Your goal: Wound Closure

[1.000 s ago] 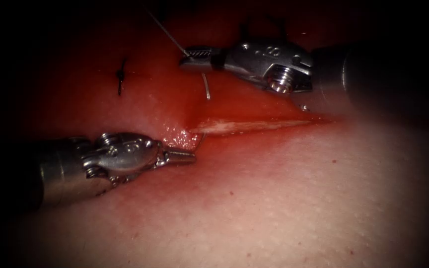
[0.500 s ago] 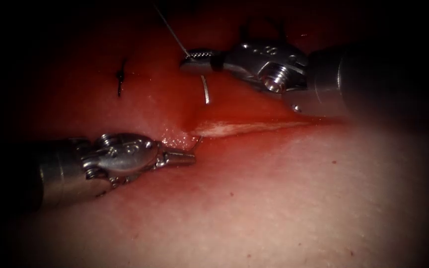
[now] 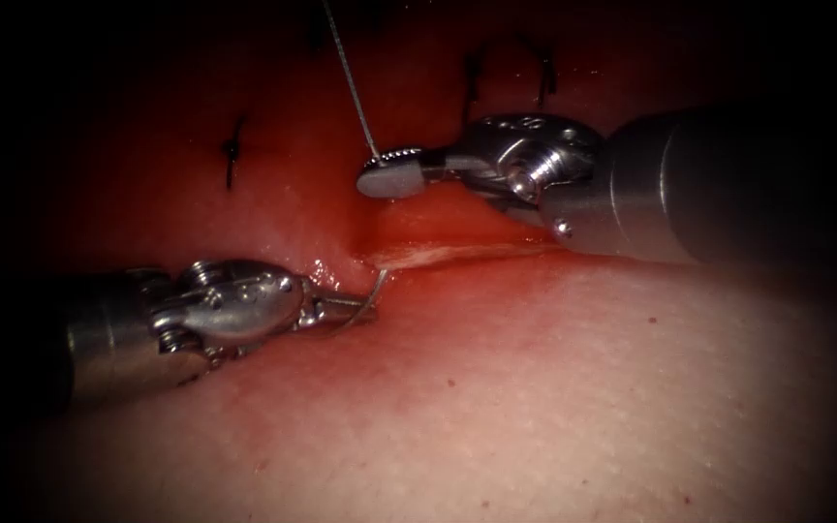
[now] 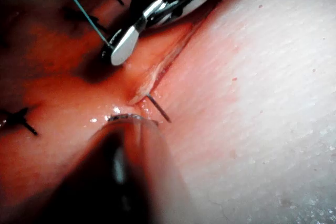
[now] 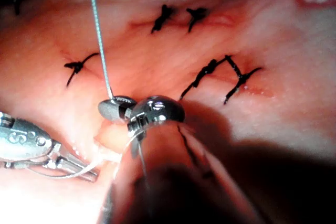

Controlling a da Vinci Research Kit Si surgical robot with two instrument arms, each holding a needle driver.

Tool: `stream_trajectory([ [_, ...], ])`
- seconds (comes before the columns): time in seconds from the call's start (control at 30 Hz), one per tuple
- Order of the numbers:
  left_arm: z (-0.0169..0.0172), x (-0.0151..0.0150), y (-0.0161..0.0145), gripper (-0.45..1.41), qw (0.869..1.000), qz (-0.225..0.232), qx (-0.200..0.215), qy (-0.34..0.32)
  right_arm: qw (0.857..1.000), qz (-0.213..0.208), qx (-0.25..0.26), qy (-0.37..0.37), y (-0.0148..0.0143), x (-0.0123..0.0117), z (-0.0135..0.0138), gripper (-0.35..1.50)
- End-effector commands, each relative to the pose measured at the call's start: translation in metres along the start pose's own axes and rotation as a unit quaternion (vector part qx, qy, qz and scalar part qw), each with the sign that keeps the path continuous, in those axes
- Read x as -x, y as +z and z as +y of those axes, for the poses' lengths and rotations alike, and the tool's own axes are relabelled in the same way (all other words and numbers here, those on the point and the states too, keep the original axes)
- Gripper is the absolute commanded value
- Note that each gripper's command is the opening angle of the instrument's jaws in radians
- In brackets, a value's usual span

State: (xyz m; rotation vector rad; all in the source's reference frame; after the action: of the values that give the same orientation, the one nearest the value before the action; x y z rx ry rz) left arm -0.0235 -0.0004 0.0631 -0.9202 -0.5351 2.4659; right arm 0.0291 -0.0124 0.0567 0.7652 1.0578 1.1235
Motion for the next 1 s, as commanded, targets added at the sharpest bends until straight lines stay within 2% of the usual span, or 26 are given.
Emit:
stream_trajectory([
  [0.03, -0.0003, -0.0004, 0.0005, -0.11, 1.000, 0.011, 0.000, 0.007, 1.000, 0.008, 0.010, -0.009, 0.0005, -0.0011, 0.0013, 0.44],
  [0.1, -0.0007, -0.0005, 0.0000, -0.11, 0.998, 0.044, 0.011, 0.032, 0.999, 0.027, 0.010, -0.016, -0.0004, -0.0020, 0.0030, 0.88],
  [0.17, -0.0011, -0.0005, -0.0002, -0.13, 0.995, 0.072, 0.021, 0.065, 0.999, 0.037, 0.010, -0.019, -0.0010, -0.0025, 0.0039, 0.96],
  [0.23, -0.0016, 0.0000, -0.0005, -0.13, 0.987, 0.102, 0.030, 0.117, 0.998, 0.055, 0.006, -0.019, -0.0027, -0.0034, 0.0054, 0.93],
  [0.33, -0.0019, 0.0004, -0.0009, -0.13, 0.978, 0.127, 0.028, 0.163, 0.997, 0.073, 0.008, -0.023, -0.0045, -0.0044, 0.0062, 0.86],
  [0.43, -0.0018, 0.0003, -0.0008, 0.04, 0.967, 0.157, 0.053, 0.191, 0.996, 0.078, 0.009, -0.030, -0.0050, -0.0047, 0.0064, 0.81],
  [0.6, -0.0010, -0.0002, -0.0005, 0.24, 0.954, 0.189, 0.070, 0.223, 0.996, 0.080, 0.009, -0.037, -0.0047, -0.0046, 0.0066, 0.79],
  [0.8, -0.0001, -0.0015, -0.0007, 0.66, 0.947, 0.212, 0.079, 0.227, 0.996, 0.082, 0.013, -0.041, -0.0046, -0.0042, 0.0072, 0.74],
  [1.0, 0.0003, -0.0032, -0.0010, 0.73, 0.945, 0.226, 0.069, 0.225, 0.995, 0.084, 0.014, -0.044, -0.0044, -0.0039, 0.0076, 0.69],
])
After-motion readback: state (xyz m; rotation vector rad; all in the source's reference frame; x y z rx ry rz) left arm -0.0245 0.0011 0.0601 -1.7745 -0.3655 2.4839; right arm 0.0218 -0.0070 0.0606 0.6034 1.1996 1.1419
